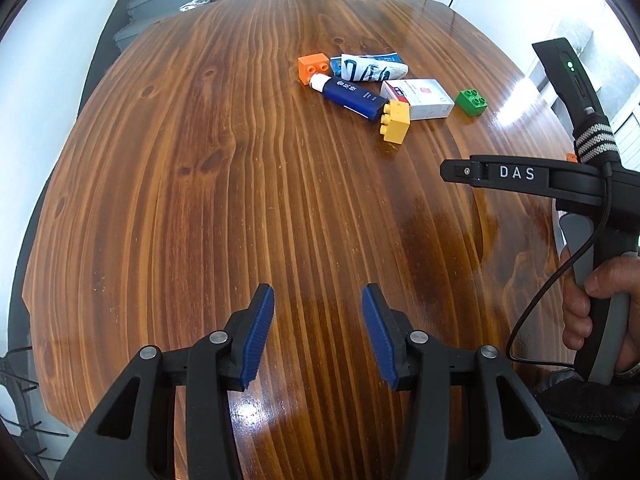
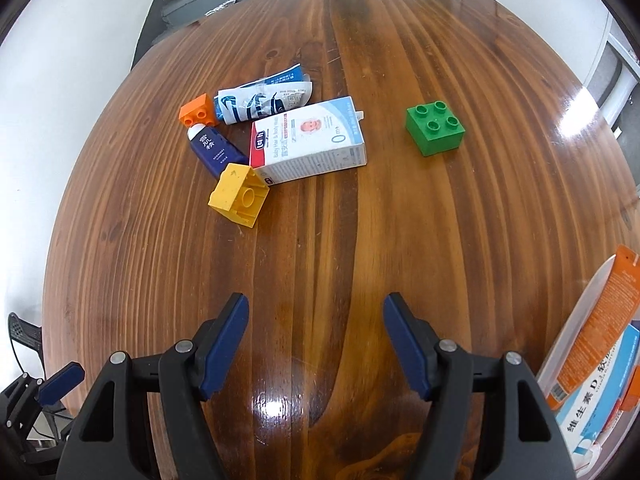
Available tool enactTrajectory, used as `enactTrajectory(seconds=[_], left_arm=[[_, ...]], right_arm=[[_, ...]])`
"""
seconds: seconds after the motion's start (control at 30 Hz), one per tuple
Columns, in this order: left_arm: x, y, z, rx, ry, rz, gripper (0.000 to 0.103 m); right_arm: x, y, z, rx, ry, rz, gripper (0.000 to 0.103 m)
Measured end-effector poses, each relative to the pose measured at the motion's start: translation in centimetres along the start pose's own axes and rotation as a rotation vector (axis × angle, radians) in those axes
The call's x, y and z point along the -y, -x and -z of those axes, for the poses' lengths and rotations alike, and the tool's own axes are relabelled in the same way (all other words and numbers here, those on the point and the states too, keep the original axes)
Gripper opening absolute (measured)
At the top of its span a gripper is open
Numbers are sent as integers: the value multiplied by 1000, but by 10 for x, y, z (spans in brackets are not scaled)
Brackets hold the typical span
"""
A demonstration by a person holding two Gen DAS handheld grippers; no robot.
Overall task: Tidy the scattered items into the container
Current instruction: 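Withdraw both tools from the bowl back toward the remaining items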
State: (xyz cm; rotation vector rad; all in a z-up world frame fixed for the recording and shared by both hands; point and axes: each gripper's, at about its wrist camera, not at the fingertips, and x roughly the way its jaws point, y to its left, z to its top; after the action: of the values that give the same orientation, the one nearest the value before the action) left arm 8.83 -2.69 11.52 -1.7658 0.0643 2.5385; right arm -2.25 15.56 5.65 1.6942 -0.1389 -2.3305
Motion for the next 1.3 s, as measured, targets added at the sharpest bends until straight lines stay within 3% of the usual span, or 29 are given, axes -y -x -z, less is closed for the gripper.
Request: enactTrajectory(seconds=[0.43, 0.83, 1.3], left_arm=[[-1, -9, -2, -39, 28, -16, 50], [-1, -12, -1, -64, 52, -36, 50], [0, -11, -2, -84, 92, -69, 50]], right_arm=[[6, -5, -11, 1, 17, 13, 76], [12, -8, -38, 79, 36, 58, 79], [6, -20, -56, 151, 189, 136, 81]])
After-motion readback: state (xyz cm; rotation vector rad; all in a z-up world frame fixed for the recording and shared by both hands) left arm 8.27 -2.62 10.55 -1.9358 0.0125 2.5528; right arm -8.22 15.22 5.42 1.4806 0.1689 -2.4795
